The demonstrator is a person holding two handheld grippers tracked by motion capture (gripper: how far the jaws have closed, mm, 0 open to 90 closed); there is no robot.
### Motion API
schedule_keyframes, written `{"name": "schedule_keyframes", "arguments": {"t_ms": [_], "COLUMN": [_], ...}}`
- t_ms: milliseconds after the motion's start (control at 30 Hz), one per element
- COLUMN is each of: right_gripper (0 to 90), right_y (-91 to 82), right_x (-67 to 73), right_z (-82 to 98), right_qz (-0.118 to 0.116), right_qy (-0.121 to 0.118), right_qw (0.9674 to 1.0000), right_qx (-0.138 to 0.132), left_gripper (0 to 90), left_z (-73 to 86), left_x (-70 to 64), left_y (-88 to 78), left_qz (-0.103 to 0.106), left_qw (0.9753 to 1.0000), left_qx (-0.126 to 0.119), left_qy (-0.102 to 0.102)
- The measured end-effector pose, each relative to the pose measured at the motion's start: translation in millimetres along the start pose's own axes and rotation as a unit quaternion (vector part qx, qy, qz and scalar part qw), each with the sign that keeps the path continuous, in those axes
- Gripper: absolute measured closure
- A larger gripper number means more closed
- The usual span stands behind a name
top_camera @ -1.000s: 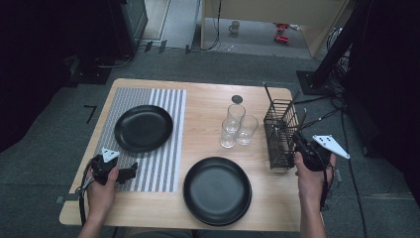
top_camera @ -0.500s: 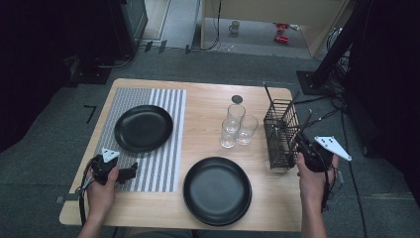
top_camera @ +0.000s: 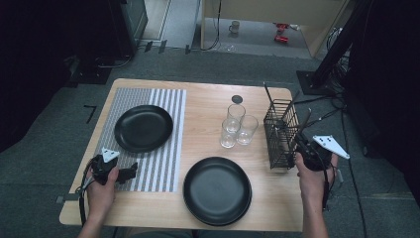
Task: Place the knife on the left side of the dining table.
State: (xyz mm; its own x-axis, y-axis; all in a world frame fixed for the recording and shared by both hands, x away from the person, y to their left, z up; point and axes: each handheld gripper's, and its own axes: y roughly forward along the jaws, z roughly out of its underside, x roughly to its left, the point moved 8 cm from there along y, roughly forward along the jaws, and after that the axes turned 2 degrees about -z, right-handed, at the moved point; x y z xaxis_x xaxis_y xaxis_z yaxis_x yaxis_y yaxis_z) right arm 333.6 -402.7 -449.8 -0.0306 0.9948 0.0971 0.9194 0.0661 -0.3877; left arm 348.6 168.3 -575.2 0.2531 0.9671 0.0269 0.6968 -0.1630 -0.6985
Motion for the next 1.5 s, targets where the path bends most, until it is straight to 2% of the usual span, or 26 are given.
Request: {"name": "schedule_keyframes", "arguments": {"t_ms": [133,233,467,700,933,1167,1333,1500], "right_gripper": [83.7,83.9,84.0,84.0,83.9,83.8,83.8,83.7], "right_y": [-0.6,-1.2,-8.0,-12.4,-17.1,-30.0,-28.0,-27.2], "right_x": [-0.7,0.1,0.3,-1.2,-4.4,-1.8,-1.3,0.5], "right_z": [0.1,0.1,-4.9,-7.3,-2.2,1.4,13.0,13.9], "right_qz": [-0.004,0.004,0.009,0.002,-0.003,-0.007,-0.008,-0.011], "right_qy": [-0.005,-0.009,-0.005,0.003,0.013,0.005,0.005,0.007], "right_qw": [1.0,0.9999,0.9995,0.9993,0.9989,0.9984,0.9991,0.9989], "right_qx": [-0.004,-0.009,-0.03,-0.038,-0.045,-0.056,-0.042,-0.044], "left_gripper": [3.1,3.1,3.1,3.1,3.1,3.1,3.1,3.1], "left_z": [0.0,0.0,0.0,0.0,0.0,0.0,0.0,0.0], "left_x": [0.0,0.0,0.0,0.0,0.0,0.0,0.0,0.0], "left_y": [0.0,0.0,0.0,0.0,0.0,0.0,0.0,0.0], "left_qz": [0.0,0.0,0.0,0.0,0.0,0.0,0.0,0.0], "left_qw": [1.0,1.0,1.0,1.0,1.0,1.0,1.0,1.0], "left_qx": [0.0,0.0,0.0,0.0,0.0,0.0,0.0,0.0], "left_qy": [0.0,0.0,0.0,0.0,0.0,0.0,0.0,0.0]}}
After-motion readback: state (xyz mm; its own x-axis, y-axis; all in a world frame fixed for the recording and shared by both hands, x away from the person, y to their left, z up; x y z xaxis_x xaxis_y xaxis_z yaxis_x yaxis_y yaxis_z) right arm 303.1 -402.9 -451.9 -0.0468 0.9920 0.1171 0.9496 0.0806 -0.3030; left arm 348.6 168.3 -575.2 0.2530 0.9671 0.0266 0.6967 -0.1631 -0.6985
